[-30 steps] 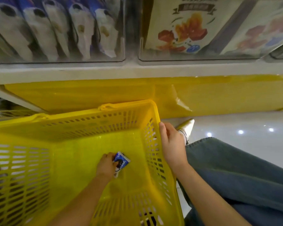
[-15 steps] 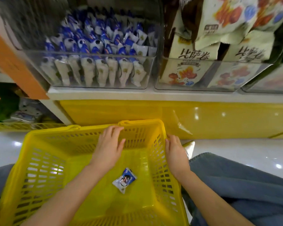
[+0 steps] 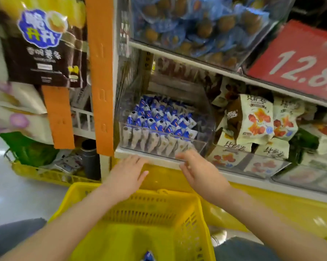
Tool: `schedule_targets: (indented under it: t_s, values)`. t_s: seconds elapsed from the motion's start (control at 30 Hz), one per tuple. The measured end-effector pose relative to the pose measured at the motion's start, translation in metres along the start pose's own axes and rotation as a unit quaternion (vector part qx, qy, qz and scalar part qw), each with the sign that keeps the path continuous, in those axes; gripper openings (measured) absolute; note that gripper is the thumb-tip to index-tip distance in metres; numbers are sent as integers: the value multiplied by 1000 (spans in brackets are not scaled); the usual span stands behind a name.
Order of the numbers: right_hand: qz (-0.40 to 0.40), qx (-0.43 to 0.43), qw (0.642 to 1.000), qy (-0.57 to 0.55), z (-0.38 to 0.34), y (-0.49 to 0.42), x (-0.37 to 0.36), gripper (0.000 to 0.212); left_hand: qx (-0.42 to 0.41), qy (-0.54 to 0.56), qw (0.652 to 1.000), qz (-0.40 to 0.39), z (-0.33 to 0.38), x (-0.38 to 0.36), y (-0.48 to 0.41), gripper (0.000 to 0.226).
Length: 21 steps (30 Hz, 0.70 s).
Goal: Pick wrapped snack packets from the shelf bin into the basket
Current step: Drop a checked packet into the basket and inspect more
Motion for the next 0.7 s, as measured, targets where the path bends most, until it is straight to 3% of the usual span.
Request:
schedule_targets:
  t_s: [0.17,0.4,0.53,0.7]
  values:
    - [61,39,997,-26,-40,-79,49,24,-35,19,987,157,-9,104,4,37]
    - [28,-28,996,-79,-24,-194,21,32,-97,16,987,123,-22,109,-18,42]
    - [-12,-5,1000,-17,-15,-239,-8,35,-138,-41,983,111,-29,99,-19,45]
    - [-70,-3,996,48,-3,-272,-41,34,-153,-29,981,114,-31,101,-21,44]
Point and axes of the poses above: each hand's wrist, its own y-axis away from the middle knuckle, its own x-axis out of the back of the hand, z = x × y, the point moved 7 cm from there along -y, towards the middle knuckle, and after that the axes turned 4 degrees about x, right-handed, at the moved point
